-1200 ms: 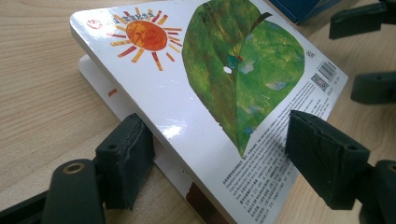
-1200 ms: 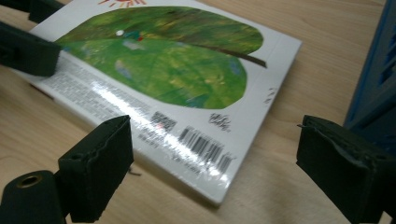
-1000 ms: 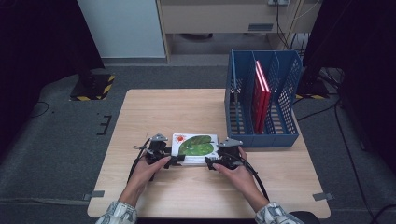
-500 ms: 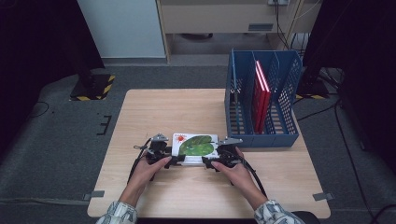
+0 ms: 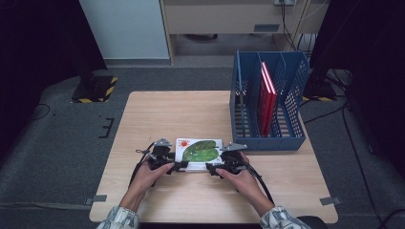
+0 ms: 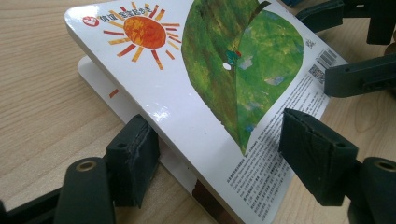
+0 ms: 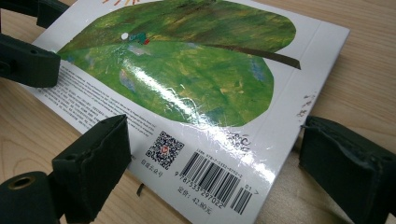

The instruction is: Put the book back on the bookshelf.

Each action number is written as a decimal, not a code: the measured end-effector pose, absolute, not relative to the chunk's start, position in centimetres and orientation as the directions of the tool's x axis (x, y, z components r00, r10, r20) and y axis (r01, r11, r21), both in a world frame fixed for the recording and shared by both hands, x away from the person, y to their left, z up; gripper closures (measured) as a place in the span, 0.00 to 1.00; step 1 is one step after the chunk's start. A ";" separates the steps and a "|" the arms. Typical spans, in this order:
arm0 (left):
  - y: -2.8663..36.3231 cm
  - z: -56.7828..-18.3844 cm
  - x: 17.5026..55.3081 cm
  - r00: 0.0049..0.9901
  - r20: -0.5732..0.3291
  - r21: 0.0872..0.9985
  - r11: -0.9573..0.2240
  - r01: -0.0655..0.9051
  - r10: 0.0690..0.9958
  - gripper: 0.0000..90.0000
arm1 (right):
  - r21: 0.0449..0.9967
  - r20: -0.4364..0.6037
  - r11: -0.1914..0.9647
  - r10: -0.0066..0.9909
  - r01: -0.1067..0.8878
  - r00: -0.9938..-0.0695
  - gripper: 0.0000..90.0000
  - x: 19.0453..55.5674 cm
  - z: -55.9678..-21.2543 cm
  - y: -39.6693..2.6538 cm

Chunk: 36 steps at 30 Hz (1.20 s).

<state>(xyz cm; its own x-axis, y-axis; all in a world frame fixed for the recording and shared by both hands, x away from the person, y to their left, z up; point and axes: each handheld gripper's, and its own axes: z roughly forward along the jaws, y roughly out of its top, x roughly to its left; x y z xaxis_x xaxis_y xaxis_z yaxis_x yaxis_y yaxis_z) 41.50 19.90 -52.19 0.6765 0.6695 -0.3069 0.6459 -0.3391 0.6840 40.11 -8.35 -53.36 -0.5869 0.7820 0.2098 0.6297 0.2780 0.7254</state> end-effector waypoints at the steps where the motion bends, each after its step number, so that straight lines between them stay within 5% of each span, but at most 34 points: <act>1: 20.0 -52.2 41.5 0.678 -0.312 0.684 -0.338 0.647 0.666 0.32 | 0.725 0.212 0.277 0.781 0.630 -0.587 0.10 40.1 -53.4 -8.4; 15: 19.7 -52.2 41.3 0.700 -0.277 0.699 -0.362 0.617 0.658 0.31 | 0.726 0.188 0.307 0.772 0.615 -0.607 0.09 40.0 -53.2 -8.3; 27: 20.2 -51.8 40.7 0.723 -0.236 0.727 -0.376 0.575 0.650 0.43 | 0.709 0.218 0.317 0.752 0.631 -0.622 0.07 40.4 -53.3 -8.6; 36: 20.7 -51.1 39.9 0.735 -0.198 0.747 -0.386 0.541 0.648 0.54 | 0.728 0.185 0.331 0.749 0.601 -0.637 0.18 39.9 -52.8 -8.9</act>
